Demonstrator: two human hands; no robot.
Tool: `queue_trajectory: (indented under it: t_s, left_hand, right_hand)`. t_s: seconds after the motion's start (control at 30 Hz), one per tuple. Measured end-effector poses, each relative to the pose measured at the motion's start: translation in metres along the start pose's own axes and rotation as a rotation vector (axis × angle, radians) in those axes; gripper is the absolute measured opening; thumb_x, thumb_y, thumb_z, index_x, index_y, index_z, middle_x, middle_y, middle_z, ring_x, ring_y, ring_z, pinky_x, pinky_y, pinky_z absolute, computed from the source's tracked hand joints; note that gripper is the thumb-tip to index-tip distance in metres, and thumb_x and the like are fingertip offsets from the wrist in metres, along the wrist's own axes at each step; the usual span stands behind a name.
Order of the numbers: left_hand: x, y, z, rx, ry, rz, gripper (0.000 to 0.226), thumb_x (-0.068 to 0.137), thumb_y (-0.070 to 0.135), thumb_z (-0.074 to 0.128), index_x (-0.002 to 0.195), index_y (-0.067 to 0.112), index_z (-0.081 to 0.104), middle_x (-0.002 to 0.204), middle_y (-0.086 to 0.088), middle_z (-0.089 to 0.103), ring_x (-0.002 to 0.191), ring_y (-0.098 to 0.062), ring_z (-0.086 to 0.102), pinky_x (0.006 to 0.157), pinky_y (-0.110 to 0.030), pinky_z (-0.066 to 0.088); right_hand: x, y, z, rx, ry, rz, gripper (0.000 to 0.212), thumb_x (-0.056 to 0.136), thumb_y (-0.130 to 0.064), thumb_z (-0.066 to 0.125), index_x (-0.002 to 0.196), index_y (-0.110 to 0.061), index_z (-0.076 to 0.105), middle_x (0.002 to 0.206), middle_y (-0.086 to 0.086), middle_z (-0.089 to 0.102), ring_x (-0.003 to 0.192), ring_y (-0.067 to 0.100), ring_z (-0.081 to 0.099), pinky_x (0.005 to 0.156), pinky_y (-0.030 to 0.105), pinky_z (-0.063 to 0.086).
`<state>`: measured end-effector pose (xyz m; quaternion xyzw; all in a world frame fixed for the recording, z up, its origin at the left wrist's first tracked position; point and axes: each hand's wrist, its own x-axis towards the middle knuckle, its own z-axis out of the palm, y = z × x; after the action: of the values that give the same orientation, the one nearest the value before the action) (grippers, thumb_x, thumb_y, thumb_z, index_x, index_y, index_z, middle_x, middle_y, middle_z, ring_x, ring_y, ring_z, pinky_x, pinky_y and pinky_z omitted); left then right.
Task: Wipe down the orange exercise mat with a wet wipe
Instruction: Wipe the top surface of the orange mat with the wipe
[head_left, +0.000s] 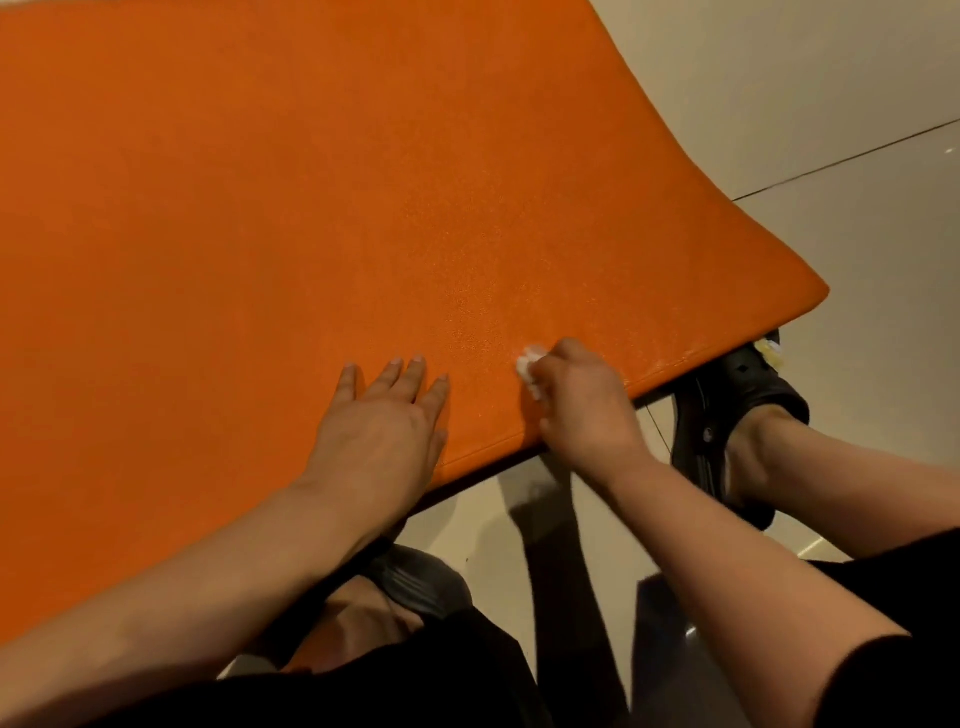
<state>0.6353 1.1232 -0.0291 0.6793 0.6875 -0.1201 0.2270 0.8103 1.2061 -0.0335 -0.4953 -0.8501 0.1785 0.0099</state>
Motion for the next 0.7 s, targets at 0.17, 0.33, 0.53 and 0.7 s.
queue_trajectory:
  t_s: [0.17, 0.33, 0.53, 0.7]
  left_hand:
    - [-0.011, 0.004, 0.004, -0.04, 0.023, -0.004, 0.054, 0.104, 0.043, 0.024, 0.154, 0.031, 0.009, 0.162, -0.003, 0.003, 0.149, -0.02, 0.005, 0.118, -0.046, 0.006]
    - [-0.013, 0.003, 0.004, -0.056, 0.015, -0.011, 0.057, 0.102, 0.046, 0.03, 0.153, 0.032, 0.01, 0.162, -0.001, 0.003, 0.149, -0.019, 0.005, 0.118, -0.047, 0.007]
    - [-0.024, -0.004, 0.005, -0.137, 0.054, -0.042, 0.061, 0.1, 0.051, 0.033, 0.153, 0.034, 0.009, 0.162, 0.005, 0.003, 0.149, -0.012, 0.005, 0.12, -0.04, 0.013]
    - [-0.02, -0.002, 0.003, -0.183, 0.056, -0.067, 0.067, 0.097, 0.051, 0.042, 0.153, 0.031, 0.012, 0.162, 0.007, 0.006, 0.148, -0.011, 0.008, 0.12, -0.037, 0.012]
  right_hand:
    - [-0.008, -0.007, 0.0, -0.056, 0.088, 0.107, 0.015, 0.094, -0.008, 0.054, 0.102, -0.001, 0.066, 0.096, 0.007, 0.051, 0.083, 0.019, 0.046, 0.071, 0.025, 0.031]
    - [-0.025, -0.022, 0.006, -0.035, -0.02, -0.081, 0.017, 0.084, -0.001, 0.065, 0.101, -0.002, 0.069, 0.094, 0.004, 0.055, 0.086, 0.023, 0.055, 0.071, 0.024, 0.036]
    - [-0.019, 0.028, -0.019, -0.178, 0.155, 0.298, 0.027, 0.091, -0.012, 0.059, 0.116, -0.006, 0.062, 0.106, 0.009, 0.054, 0.09, 0.023, 0.049, 0.075, 0.031, 0.04]
    - [-0.042, -0.05, 0.023, 0.055, 0.029, 0.078, 0.026, 0.081, 0.0, 0.064, 0.107, -0.002, 0.066, 0.099, 0.012, 0.06, 0.089, 0.027, 0.056, 0.075, 0.029, 0.043]
